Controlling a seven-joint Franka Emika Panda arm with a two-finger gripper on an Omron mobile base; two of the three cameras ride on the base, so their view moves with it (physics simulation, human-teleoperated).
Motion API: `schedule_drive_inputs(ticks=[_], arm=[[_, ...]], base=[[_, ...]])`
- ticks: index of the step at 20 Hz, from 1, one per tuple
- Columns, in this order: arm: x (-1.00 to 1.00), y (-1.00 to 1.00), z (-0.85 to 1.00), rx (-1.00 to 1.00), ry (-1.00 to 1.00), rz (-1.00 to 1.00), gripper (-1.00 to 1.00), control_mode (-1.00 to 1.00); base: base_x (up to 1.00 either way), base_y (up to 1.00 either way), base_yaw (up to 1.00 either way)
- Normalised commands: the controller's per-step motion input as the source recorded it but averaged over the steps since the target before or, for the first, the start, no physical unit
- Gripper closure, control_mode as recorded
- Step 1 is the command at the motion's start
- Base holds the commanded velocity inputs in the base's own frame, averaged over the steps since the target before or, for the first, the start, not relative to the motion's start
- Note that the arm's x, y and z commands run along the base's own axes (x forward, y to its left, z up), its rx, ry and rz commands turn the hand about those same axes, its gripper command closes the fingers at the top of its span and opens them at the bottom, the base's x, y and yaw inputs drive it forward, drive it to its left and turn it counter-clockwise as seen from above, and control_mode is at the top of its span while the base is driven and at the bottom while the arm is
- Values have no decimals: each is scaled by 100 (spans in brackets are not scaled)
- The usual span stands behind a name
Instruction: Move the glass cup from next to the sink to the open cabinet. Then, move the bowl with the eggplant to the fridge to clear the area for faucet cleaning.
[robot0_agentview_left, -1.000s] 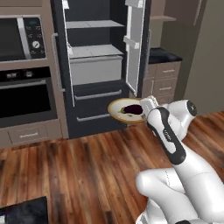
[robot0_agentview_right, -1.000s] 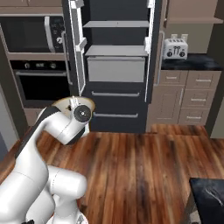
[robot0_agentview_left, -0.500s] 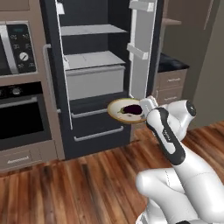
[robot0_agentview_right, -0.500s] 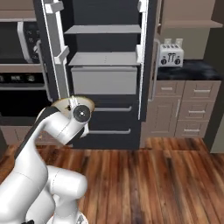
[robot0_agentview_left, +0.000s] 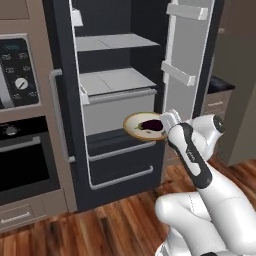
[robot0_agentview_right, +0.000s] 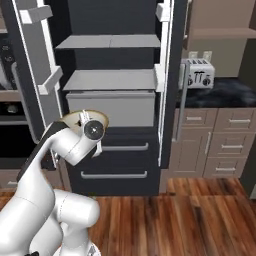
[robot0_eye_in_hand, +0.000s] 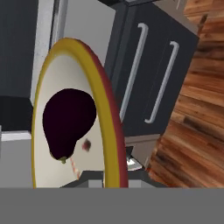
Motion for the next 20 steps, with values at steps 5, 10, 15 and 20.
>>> schedule_drive_inputs(ticks=[5, 10, 15, 20], arm=[[0, 0, 0, 0, 0, 0, 100, 100], [0, 0, 0, 0, 0, 0, 100, 100], [0, 0, 0, 0, 0, 0, 100, 100], [0, 0, 0, 0, 0, 0, 100, 100]], base=[[76, -19, 2], [76, -19, 11], [90, -1, 3], [91, 0, 0]])
